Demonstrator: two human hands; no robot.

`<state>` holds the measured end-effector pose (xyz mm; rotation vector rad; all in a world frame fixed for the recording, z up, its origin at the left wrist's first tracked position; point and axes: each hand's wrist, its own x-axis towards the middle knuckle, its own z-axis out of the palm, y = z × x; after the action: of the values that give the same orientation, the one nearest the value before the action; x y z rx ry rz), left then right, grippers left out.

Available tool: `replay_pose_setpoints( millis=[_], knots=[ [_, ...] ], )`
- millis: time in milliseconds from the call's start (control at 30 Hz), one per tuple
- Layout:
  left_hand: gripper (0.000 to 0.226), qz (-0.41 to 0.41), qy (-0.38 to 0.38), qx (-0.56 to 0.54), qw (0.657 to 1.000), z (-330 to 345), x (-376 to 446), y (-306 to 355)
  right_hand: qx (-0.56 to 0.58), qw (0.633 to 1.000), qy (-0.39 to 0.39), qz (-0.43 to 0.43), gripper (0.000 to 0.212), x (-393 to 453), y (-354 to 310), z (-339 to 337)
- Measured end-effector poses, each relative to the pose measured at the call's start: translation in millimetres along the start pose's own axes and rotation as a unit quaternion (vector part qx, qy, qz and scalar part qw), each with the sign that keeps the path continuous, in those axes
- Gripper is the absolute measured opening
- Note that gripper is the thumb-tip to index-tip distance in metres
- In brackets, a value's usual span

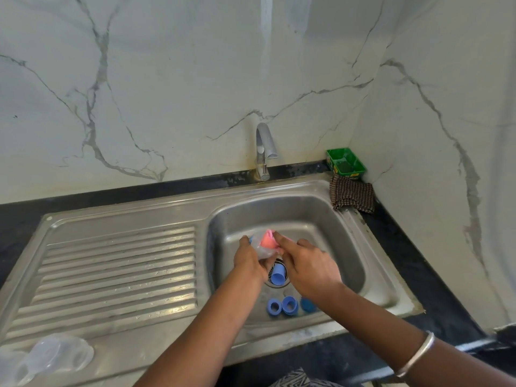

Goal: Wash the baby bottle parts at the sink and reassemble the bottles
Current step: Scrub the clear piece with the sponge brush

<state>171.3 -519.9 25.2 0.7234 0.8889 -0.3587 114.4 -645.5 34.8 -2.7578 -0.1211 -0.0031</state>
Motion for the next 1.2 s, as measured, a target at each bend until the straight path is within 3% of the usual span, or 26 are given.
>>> replay_pose_setpoints(
  millis=[167,267,433,600,700,833,967,1033,1200],
  knots=[
    [0.037,0.004,0.003,0.015,1.000,-2.5,2.8,11.4,-0.016,0.998,-0.030,-0.053,0.053,-16.4,-0.5,10.6],
    [0.036,0.013,0.011,0.039,0.999,-3.1,2.2,7.5,0.000,1.000,-0.002,-0.026,0.051,-14.7,5.6,8.7],
    [0.034,0.082,0.000,0.079,0.994,-2.5,3.4,3.3,0.134,0.991,0.000,-0.015,0.049,-0.9,13.7,6.0],
    [0.036,0.153,0.043,0.245,0.956,-16.5,16.5,4.6,0.279,0.959,-0.026,0.034,0.048,-3.1,30.0,12.0],
    [0.032,0.150,0.034,0.307,0.939,-23.0,19.0,-5.6,0.284,0.957,-0.036,0.035,0.053,1.5,43.7,9.4],
    [0.051,0.135,-0.006,0.381,0.915,-17.2,4.6,-20.4,0.258,0.963,-0.072,-0.022,0.041,16.5,53.8,0.9],
    [0.045,0.164,-0.099,0.475,0.859,-5.0,1.3,-31.3,0.152,0.977,-0.115,-0.091,0.048,32.9,60.2,-4.3],
    [0.037,0.177,-0.098,0.508,0.837,-0.2,0.2,-36.8,0.108,0.980,-0.124,-0.110,0.050,38.1,62.2,-6.3],
    [0.032,0.174,-0.062,0.465,0.866,9.5,-6.6,-39.0,0.105,0.978,-0.113,-0.137,0.049,41.3,72.8,-13.1]
  ],
)
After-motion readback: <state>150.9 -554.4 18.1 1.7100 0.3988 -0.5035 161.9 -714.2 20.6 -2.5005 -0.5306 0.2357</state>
